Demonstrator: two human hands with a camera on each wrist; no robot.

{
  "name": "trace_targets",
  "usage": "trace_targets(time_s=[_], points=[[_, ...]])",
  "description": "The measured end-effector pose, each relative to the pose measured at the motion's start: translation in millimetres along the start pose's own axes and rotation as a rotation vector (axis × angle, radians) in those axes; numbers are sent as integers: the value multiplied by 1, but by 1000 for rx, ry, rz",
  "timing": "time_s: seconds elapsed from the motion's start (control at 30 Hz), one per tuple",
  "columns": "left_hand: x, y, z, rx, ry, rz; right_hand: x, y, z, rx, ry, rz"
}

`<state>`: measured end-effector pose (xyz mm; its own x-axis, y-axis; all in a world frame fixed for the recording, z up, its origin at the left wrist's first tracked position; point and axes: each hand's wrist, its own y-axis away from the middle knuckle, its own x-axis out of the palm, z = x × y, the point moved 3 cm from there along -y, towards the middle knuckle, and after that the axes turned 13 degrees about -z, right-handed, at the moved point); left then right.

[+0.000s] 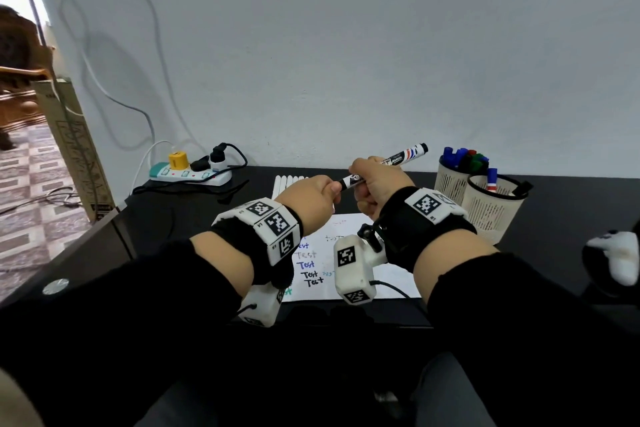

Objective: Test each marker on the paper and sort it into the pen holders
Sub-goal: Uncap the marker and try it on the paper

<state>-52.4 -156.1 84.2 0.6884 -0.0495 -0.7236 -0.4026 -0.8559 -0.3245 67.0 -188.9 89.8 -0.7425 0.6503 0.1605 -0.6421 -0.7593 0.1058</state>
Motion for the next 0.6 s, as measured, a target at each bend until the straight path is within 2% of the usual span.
trace_targets(time_s=[0.1, 0.17, 0.33, 0.4, 0.47, 0.53, 0.6], points=[[-2, 0, 0, -14, -37, 22, 2, -3, -4, 5, 38, -27], [-6, -3, -1, -27, -69, 46, 1, -5, -5, -45, 60, -52], [-13, -6, 8, -80, -125, 72, -3, -11, 0, -126, -17, -158], [-12, -3, 8, -84, -180, 107, -3, -12, 2, -228, 179, -164], [-10, -2, 7, -78, -216, 125, 0, -9, 7, -402, 530, -104], [-9, -6, 4, -66, -195, 129, 4, -5, 12, -539, 788, -33], [-8, -13, 2, -73, -116, 109, 6, -6, 17, -637, 937, -25]])
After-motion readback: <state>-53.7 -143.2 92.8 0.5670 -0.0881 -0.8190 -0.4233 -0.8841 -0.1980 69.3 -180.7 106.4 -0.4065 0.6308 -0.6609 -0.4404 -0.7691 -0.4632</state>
